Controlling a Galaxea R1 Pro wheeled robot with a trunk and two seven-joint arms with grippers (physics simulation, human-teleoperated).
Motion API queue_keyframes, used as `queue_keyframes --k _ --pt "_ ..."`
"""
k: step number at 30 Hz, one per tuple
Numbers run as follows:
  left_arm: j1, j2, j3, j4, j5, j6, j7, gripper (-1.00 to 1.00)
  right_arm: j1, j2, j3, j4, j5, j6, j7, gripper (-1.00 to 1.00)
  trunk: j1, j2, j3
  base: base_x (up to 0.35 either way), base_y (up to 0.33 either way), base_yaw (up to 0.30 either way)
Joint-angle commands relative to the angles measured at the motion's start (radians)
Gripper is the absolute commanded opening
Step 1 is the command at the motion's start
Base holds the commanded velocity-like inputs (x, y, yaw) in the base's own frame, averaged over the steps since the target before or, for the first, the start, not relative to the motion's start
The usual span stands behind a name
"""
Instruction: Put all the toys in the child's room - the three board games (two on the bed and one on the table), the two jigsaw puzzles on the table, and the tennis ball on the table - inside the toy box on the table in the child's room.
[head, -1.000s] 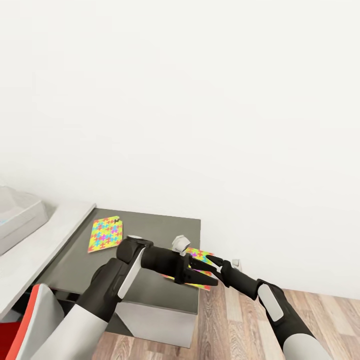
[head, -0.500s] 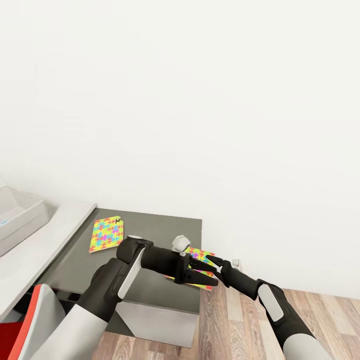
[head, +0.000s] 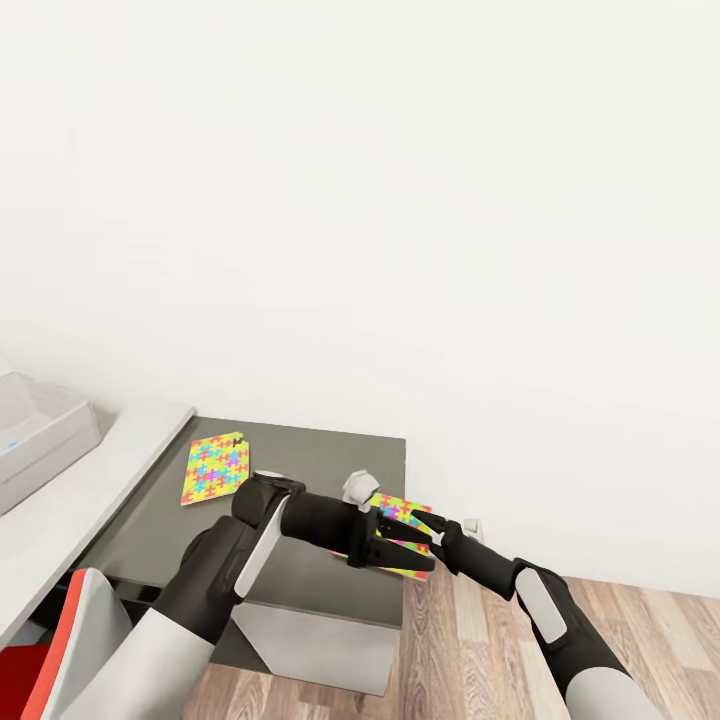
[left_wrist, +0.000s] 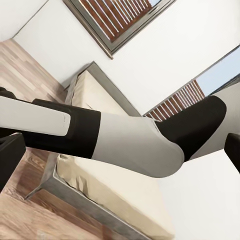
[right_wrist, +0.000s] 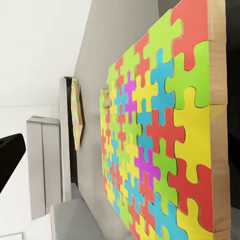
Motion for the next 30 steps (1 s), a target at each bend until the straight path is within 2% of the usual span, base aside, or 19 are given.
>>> queue_keyframes --k 1,7,14,15,30 --pt "-0.001 0.0 -0.001 0.0 0.003 0.01 -0.002 1.0 0.0 0.0 -0.002 0.0 -0.002 0.006 0.002 1.0 0.0 -0.001 -0.001 0.0 0.0 0.0" --pt "-0.001 0.001 0.002 0.0 0.003 0.012 -0.002 1.0 0.0 0.0 -0.002 0.0 -0.002 0.007 0.002 1.0 -0.023 0.041 0.018 0.0 0.0 0.0" --pt "-0.001 0.001 0.005 0.001 0.003 0.011 -0.003 1.0 -0.001 0.0 -0.002 0.0 -0.002 0.008 0.002 1.0 -0.023 0.041 0.018 0.0 0.0 0.0" --pt "-0.001 0.002 0.005 0.001 0.003 0.011 -0.003 1.0 -0.001 0.0 -0.002 0.0 -0.002 0.008 0.002 -1.0 -0.023 0.041 0.018 0.0 0.0 0.0" --pt "-0.001 0.008 0.005 0.0 0.004 0.011 -0.004 1.0 -0.001 0.0 -0.002 0.0 0.0 0.008 0.001 -1.0 -0.023 0.041 0.018 0.0 0.0 0.0"
